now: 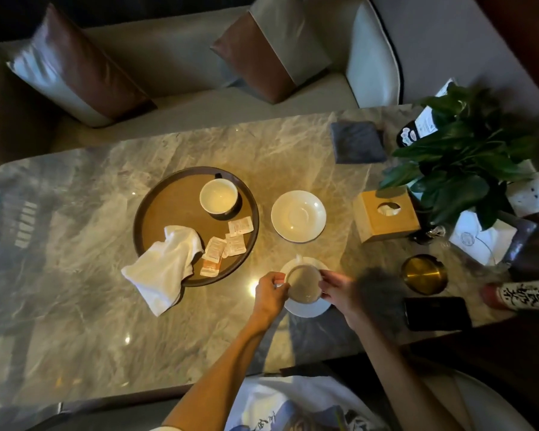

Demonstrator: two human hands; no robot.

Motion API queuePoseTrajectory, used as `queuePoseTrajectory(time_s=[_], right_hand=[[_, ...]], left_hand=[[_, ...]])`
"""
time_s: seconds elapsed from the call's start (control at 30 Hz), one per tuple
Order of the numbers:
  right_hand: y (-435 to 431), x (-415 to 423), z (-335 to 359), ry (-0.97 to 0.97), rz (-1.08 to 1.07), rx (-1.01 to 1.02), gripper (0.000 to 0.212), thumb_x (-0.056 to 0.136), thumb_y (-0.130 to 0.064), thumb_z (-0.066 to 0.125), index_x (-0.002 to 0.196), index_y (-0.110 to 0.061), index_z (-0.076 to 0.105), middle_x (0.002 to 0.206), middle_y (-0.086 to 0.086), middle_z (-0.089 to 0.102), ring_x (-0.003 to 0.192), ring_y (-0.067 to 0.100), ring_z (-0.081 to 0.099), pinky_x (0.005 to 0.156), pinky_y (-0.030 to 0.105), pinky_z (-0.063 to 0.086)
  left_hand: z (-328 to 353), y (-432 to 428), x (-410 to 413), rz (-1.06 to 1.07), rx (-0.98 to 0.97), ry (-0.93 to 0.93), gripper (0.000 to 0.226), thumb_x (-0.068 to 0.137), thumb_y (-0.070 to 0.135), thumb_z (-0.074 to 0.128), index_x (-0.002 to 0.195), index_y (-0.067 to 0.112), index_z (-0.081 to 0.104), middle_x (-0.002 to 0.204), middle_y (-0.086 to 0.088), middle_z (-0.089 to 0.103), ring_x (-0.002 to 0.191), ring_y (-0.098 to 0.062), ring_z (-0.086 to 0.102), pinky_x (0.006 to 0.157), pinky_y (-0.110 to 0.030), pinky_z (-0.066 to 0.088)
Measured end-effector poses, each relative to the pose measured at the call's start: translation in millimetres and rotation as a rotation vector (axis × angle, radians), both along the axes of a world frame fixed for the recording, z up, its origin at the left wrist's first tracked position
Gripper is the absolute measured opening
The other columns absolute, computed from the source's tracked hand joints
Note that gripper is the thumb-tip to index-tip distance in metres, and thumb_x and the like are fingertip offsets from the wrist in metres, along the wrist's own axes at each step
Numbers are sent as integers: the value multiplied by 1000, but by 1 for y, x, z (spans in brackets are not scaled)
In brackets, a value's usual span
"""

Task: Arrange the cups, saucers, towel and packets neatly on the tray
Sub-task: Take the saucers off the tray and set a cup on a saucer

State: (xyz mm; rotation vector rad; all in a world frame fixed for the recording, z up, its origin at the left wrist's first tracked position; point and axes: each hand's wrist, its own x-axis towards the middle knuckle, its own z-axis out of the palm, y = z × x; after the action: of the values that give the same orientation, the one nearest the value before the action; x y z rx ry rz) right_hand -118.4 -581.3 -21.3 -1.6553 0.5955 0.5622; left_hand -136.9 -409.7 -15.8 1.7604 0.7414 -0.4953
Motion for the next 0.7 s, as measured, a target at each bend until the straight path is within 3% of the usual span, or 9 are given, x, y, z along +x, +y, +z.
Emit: queuePoseTrajectory(time_s=[0.07,0.2,0.43,0.53,0.7], right_hand=[[-5,-4,-3,25,-13,10,36,90,8,60,126,3,62,116,18,68,106,37,64,85,45,58],[-10,-8,-8,56,-35,47,42,90,6,61,132,0,58,110,7,65,104,26,61,90,45,55],[-15,-8,-11,46,-41,28,40,90,3,64,130,2,58,111,9,66,104,26,63,86,42,57],[-14,-10,-12,25,-22,4,39,90,0,64,129,-2,59,114,10,67,101,21,64,79,35,58],[-15,-12,-15,34,-10,-10,40,91,-2,64,130,-6,60,100,-6,67,94,11,65,72,25,58]], left_hand=[[-1,-5,-3,-4,18,1,16,87,5,68,102,2,66,101,-19,68,96,-36,67,87,-53,56],[-4,-12,-5,-12,24,14,16,87,5,66,103,4,65,106,-16,67,99,-34,65,90,-52,56],[-8,-14,-5,-36,32,24,17,88,8,66,105,6,65,109,-10,64,102,-28,64,91,-49,56],[-9,-13,-5,-51,38,18,20,89,11,66,108,6,65,111,-9,64,103,-27,63,91,-48,57],[-10,-13,-6,-54,43,19,21,89,11,66,109,4,65,110,-13,65,102,-30,64,91,-49,56]])
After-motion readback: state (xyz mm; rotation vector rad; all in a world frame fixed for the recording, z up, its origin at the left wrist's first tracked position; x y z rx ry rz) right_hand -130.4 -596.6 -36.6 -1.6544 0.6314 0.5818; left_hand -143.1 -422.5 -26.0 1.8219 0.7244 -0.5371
